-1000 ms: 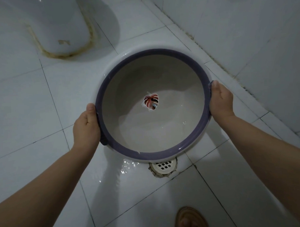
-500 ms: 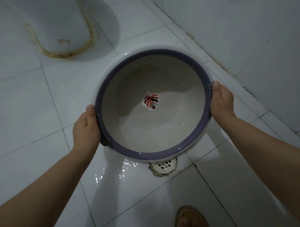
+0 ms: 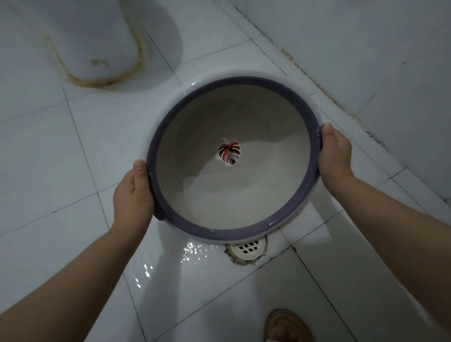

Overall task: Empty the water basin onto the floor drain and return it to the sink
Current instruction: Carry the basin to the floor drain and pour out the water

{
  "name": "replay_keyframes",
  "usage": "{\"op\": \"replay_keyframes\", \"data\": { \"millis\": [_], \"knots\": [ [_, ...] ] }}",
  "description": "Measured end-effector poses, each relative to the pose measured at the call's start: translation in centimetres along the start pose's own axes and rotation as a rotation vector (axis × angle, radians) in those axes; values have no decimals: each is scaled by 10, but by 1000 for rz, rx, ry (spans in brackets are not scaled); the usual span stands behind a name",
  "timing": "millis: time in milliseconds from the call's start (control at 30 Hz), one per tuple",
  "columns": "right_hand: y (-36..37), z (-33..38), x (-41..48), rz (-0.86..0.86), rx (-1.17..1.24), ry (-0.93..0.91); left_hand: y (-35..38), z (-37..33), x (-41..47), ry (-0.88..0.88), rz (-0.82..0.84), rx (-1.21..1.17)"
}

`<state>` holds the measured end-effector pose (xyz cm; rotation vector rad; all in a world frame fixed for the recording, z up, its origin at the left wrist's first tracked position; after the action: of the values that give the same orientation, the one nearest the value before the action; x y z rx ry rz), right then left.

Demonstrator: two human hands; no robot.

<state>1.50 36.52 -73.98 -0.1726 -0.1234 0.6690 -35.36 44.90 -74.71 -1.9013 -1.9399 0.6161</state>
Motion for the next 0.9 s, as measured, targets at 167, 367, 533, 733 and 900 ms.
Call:
{"op": "replay_keyframes", "data": {
  "millis": [167, 367, 533, 733, 900],
  "knots": [
    [-1, 0, -1, -5, 37, 15, 1, 0, 0, 4, 1, 18],
    [-2, 0, -2, -17, 72, 16, 1, 3, 1, -9, 19, 11],
    [0, 2, -3, -43, 157, 54, 0, 4, -3, -22, 12, -1],
    [-1, 2, -6, -105, 206, 111, -2, 0, -9, 8, -2, 11],
    [-3, 0, -7, -124, 166, 134, -3, 2, -11, 8, -2, 7]
  ]
}}
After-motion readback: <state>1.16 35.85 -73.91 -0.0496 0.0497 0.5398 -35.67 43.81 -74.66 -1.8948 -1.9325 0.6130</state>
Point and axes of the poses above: each hand's wrist, its own x-axis towards the middle knuckle, its own y-axis out of the palm, z = x × y, the point moved 6 cm from there along x, towards the middle knuckle, and after that the axes turned 5 degrees about x, right-handed, at the moved point
